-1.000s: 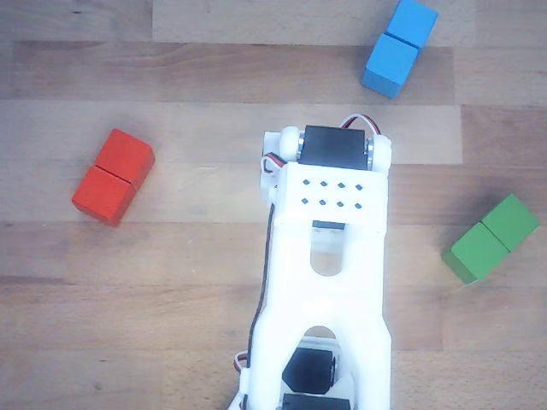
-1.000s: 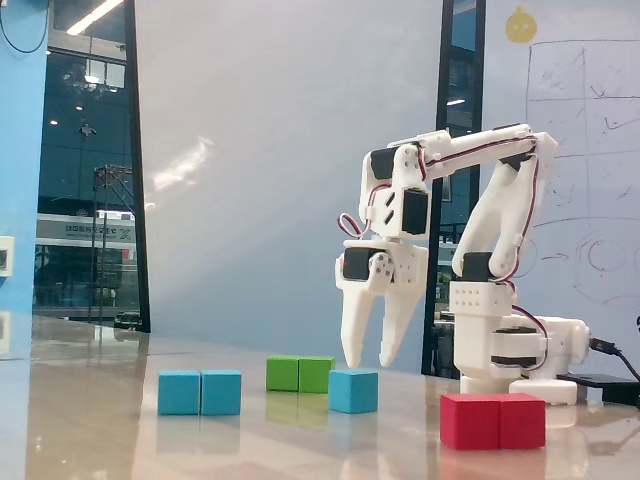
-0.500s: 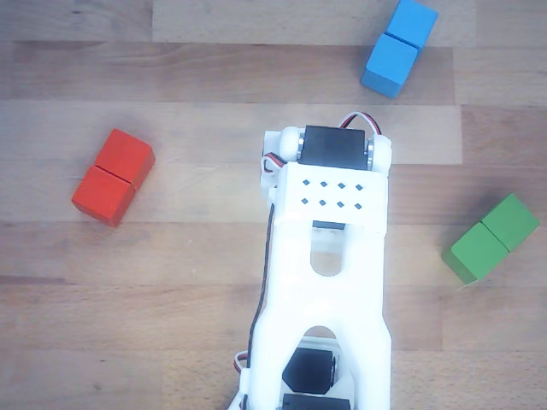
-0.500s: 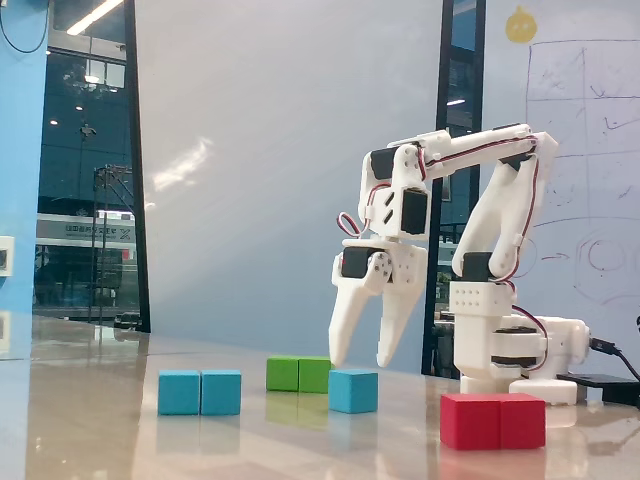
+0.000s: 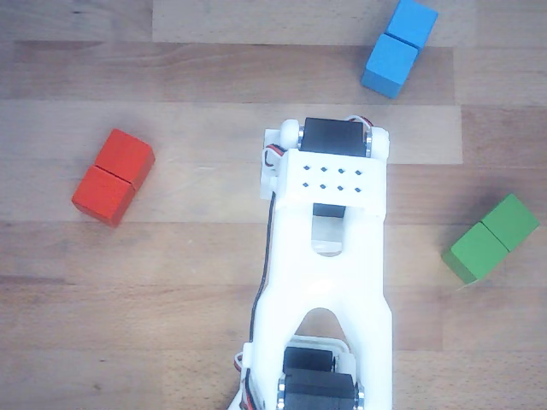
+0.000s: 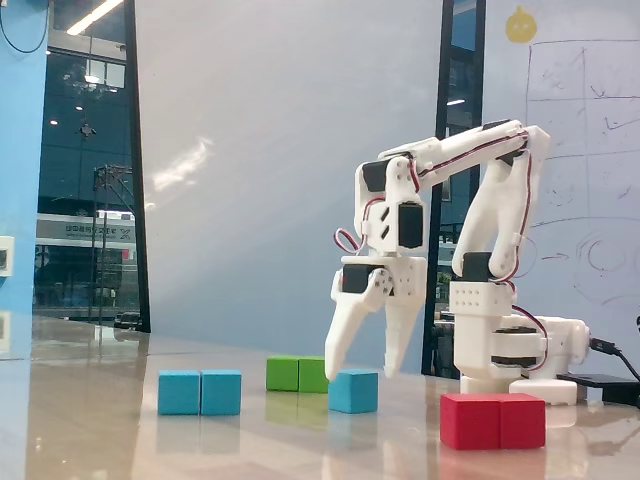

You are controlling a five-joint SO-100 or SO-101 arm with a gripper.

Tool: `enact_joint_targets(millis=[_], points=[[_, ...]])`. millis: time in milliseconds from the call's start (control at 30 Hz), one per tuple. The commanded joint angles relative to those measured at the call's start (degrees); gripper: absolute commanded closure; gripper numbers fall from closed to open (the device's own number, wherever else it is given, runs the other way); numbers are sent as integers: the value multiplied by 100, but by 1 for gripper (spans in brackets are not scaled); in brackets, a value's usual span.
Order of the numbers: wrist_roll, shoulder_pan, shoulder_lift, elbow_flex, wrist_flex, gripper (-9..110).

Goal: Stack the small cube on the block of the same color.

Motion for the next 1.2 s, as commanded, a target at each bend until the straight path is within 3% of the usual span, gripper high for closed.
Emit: enact_joint_targets(millis=[0,200,1033,1167], points=[[26,352,-44,-141,-132,70],[-18,712,-88,-114,-369,70],[44,343,-747,-149,-650,70],[-9,343,-747,-149,-861,75]])
